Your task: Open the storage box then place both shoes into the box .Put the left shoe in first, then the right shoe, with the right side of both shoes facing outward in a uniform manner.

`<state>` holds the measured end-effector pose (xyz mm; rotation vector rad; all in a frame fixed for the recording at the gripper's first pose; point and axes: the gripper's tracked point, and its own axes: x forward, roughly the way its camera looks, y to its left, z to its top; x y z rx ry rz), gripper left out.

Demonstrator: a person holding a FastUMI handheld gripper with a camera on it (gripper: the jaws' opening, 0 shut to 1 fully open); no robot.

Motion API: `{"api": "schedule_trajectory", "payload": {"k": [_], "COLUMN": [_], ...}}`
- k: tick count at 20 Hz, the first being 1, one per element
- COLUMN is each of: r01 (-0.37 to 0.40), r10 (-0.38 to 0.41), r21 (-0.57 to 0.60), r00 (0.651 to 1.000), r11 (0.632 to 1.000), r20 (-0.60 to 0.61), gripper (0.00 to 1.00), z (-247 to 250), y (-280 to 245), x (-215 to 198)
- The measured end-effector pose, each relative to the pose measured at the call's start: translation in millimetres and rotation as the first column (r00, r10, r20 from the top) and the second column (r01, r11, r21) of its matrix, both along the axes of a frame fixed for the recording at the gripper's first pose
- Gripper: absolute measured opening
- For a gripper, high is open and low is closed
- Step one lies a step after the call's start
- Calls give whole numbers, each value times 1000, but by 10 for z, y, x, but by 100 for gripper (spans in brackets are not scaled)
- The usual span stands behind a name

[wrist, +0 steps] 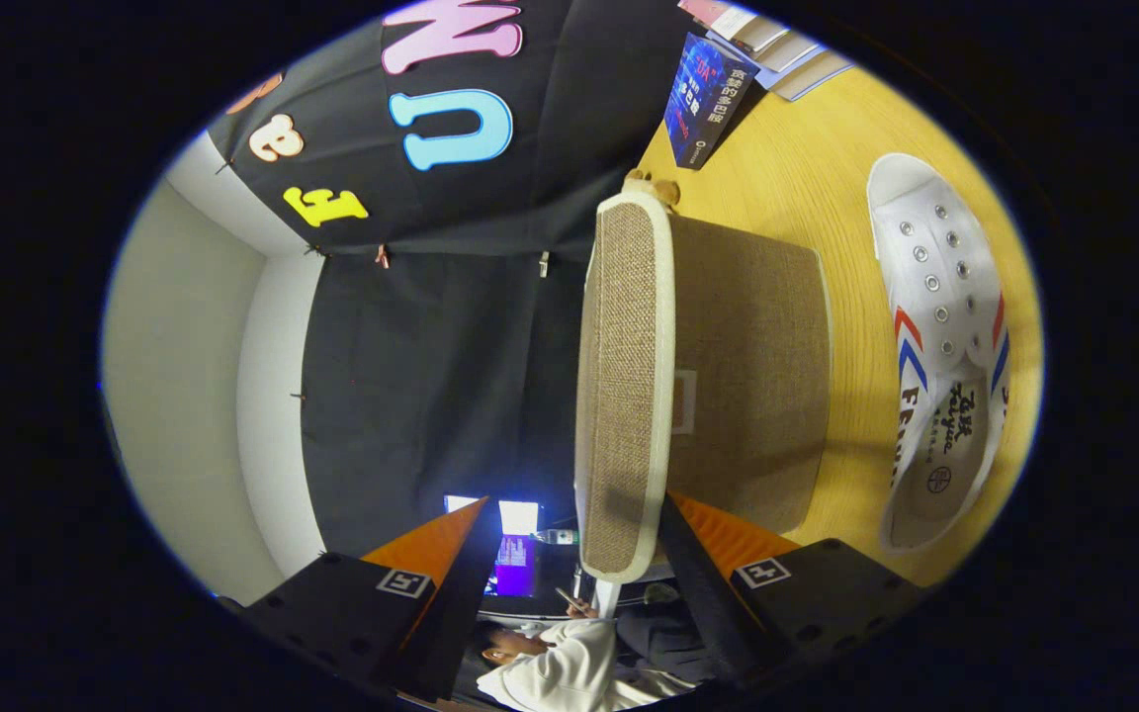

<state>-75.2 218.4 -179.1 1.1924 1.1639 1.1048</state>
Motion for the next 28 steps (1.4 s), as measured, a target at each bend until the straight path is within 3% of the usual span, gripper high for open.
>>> {"api": "schedule_trajectory", "payload": {"k": [1, 3, 4, 6, 8, 10, 11, 14, 17, 23, 28], "r01": [8, 33, 19, 2, -32, 14, 52, 54, 86, 171, 206], "r10": [-8, -34, -20, -6, 23, -27, -68, -72, -105, -191, -204], "r21": [-6, -29, -41, -79, -106, -182, -239, -226, -209, -278, -381], "r00": [1000, 999, 999, 999, 996, 997, 996, 995, 991, 980, 978], "r11": [1000, 999, 999, 997, 994, 983, 970, 973, 974, 945, 902], "r20": [-6, -20, -28, -39, -84, -70, -60, -73, -84, -48, 46], "gripper": [95, 66, 66, 52, 52, 28, 11, 5, 5, 5, 5], "z": [20, 14, 28, 4, -6, -92, -186, -45, 134, 526, 863], "y": [6, 62, 97, 161, 233, 262, 253, 334, 399, 478, 754], "x": [13, 91, 53, 12, -51, 16, 88, 11, 34, 125, 146]}}
